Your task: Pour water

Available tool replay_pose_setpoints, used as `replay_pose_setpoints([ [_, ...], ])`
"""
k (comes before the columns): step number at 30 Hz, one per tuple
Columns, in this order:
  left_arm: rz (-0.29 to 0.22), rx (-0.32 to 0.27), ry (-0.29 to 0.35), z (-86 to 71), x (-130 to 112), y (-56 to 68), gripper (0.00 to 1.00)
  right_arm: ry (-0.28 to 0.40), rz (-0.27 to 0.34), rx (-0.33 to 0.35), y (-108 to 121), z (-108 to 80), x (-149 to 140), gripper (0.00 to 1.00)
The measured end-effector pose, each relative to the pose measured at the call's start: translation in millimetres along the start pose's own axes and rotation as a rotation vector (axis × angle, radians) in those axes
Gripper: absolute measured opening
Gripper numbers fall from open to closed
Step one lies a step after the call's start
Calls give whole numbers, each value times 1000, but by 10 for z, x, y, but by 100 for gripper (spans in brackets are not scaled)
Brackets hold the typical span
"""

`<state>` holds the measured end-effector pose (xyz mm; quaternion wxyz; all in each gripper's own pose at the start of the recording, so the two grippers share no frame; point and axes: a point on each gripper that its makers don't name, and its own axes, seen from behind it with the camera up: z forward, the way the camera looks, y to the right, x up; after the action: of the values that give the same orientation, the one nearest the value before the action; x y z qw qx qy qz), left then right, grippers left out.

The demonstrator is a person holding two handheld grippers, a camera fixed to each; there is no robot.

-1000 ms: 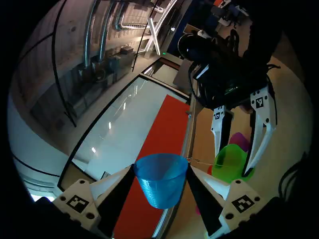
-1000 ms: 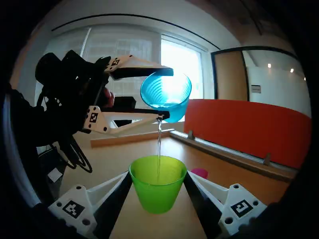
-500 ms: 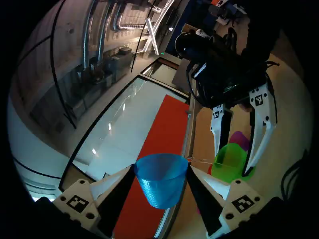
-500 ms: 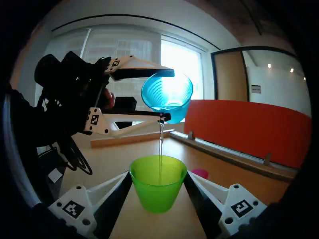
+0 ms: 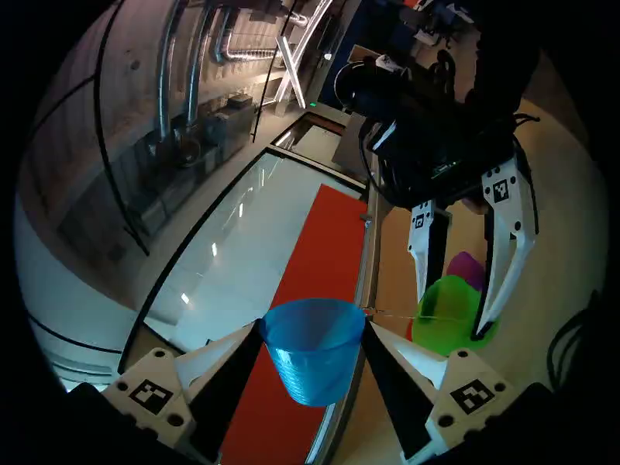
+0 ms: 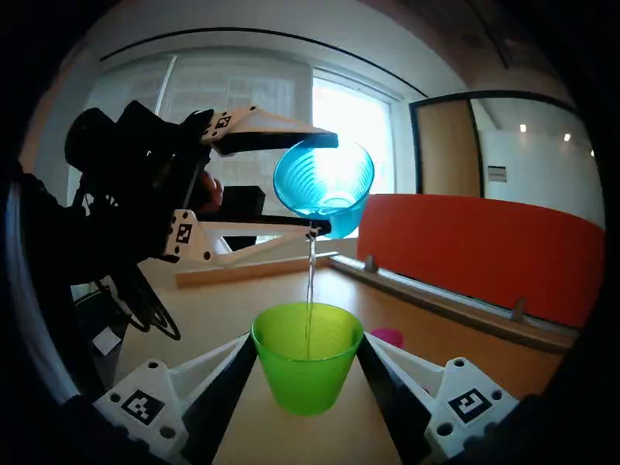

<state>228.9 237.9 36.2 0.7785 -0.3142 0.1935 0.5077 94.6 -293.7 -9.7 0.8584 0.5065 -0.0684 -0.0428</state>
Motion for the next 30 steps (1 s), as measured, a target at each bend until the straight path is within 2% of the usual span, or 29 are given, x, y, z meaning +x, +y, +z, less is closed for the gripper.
replay_pose_setpoints([
  [30, 40, 9, -4, -4, 7, -3, 89, 2, -6, 0, 0, 3, -17, 92],
])
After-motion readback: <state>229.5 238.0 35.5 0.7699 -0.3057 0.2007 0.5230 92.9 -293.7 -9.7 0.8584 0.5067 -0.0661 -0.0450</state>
